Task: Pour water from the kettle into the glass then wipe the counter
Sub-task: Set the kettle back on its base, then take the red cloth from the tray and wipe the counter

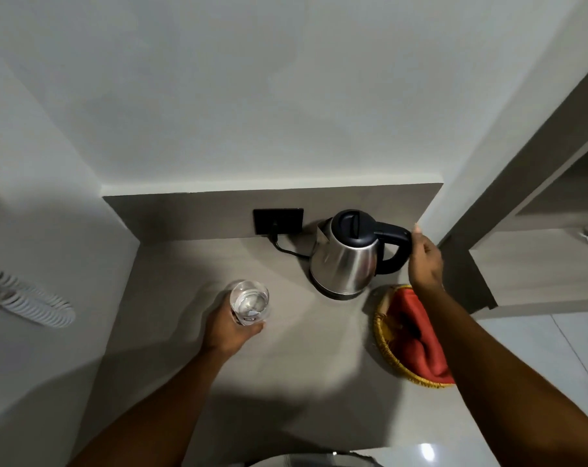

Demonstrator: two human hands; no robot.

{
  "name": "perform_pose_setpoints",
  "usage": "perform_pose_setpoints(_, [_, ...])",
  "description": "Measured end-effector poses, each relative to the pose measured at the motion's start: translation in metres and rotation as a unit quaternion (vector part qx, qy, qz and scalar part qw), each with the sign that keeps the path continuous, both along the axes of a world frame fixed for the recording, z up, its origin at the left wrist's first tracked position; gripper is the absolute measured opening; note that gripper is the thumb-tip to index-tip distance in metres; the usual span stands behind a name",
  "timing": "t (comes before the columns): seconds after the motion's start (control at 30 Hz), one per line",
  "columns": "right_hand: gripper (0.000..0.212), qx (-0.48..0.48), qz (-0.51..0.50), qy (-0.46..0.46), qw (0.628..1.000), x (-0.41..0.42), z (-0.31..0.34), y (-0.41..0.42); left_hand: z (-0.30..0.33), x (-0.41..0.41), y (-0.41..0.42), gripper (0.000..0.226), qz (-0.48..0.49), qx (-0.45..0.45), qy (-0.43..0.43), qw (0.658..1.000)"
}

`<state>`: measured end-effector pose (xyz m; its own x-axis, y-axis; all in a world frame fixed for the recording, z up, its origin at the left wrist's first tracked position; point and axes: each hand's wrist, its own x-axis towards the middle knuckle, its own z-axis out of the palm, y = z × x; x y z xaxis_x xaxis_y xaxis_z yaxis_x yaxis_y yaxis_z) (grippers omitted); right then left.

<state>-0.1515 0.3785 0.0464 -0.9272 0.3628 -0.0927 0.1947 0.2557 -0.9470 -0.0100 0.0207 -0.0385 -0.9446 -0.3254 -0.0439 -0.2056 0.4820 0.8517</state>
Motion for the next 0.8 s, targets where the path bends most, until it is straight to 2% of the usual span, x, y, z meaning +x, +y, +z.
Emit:
perform_pose_setpoints(0.07, [0.037,0.076,-0.004,0.031,0.997,0.026,-0.011,0.010,-0.002,-0.001,-0.001,0.088,-0.032,-0.009,-0.004,0.999])
perform_pose_setpoints(0.2, [0.061,0.260,0.071,-0.029,0.963,0.085,-0.045,0.035,-0.001,-0.001,-0.006,0.092,-0.024,-0.015,0.008,1.000])
perform_pose_setpoints(0.37, [0.063,0.343,0.166,-0.117,0.917,0.118,-0.069,0.045,-0.001,-0.001,-0.006,0.092,-0.025,-0.033,-0.013,0.999])
perform_pose_setpoints(0.47, [0.049,0.332,0.154,-0.121,0.923,0.116,-0.074,0.039,0.000,-0.001,-0.004,0.097,-0.009,-0.035,-0.030,0.999])
perform_pose_setpoints(0.63, [0.057,0.282,0.138,-0.125,0.941,0.116,-0.068,0.035,0.002,0.001,0.000,0.091,0.014,-0.042,-0.038,0.998])
perform_pose_setpoints(0.73, [0.048,0.149,0.035,-0.052,0.987,0.120,-0.049,0.029,0.006,0.001,0.000,0.089,0.011,-0.041,-0.039,0.998])
perform_pose_setpoints(0.8, [0.055,0.134,-0.016,0.024,0.991,0.120,-0.033,0.019,0.010,0.001,0.000,0.089,0.005,-0.032,-0.041,0.999])
